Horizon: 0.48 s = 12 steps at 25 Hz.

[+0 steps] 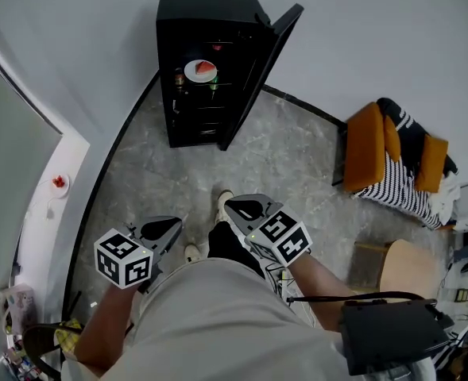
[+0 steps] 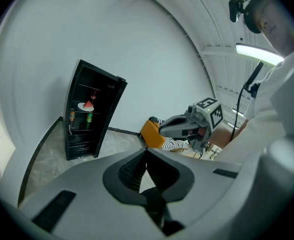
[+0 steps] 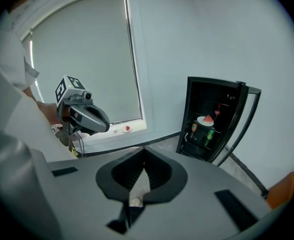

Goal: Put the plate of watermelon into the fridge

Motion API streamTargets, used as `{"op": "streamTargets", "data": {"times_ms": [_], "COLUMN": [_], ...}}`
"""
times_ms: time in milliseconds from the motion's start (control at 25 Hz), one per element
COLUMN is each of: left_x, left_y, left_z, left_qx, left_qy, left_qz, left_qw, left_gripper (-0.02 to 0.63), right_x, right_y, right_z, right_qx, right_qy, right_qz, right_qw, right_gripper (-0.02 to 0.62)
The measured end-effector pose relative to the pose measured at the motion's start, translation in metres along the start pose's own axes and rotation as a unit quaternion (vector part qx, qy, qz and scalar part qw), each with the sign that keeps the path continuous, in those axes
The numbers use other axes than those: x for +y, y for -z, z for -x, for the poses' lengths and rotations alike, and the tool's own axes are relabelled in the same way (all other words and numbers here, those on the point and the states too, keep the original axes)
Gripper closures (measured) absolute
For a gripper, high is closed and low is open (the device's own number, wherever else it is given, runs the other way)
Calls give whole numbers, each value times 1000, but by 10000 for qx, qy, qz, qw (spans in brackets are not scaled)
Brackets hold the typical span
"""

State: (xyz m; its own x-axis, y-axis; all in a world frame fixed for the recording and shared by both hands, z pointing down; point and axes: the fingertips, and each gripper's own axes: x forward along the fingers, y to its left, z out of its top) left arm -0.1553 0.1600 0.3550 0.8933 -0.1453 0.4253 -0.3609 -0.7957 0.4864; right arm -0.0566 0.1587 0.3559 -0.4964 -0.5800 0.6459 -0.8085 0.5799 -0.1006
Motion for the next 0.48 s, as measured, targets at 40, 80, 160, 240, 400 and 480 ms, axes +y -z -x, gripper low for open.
{"op": "streamTargets", "data": {"times_ms": [40, 80, 160, 240, 400, 480], "left_x": [0, 1, 8, 9, 4, 7], "left_y": [-1, -3, -8, -9, -5, -6], "left_z": [-1, -4, -10, -10, -3, -3], "left_qx": [7, 12, 20, 15, -13, -39], "left_qy": [8, 24, 48, 54, 5, -21], "left_qz": [-26, -35, -44, -66, -63, -38], "left_qw": [10000, 10000, 10000, 10000, 10000, 10000], "left_gripper": [594, 594, 594, 594, 594, 594], "right_x": [-1, -3, -10, -11, -4, -5], "right_y": [-1, -2, -6, -9, -11, -12], "right_z": [1, 0, -4, -5, 0, -1], "right_qx": [-13, -22, -32, -47, -77, -58], "right_qy": [3, 5, 7, 10, 9, -3], "right_qz": [-4, -8, -10, 4, 53, 71], "right_qw": [10000, 10000, 10000, 10000, 10000, 10000], "right_gripper": [581, 581, 581, 581, 581, 580]}}
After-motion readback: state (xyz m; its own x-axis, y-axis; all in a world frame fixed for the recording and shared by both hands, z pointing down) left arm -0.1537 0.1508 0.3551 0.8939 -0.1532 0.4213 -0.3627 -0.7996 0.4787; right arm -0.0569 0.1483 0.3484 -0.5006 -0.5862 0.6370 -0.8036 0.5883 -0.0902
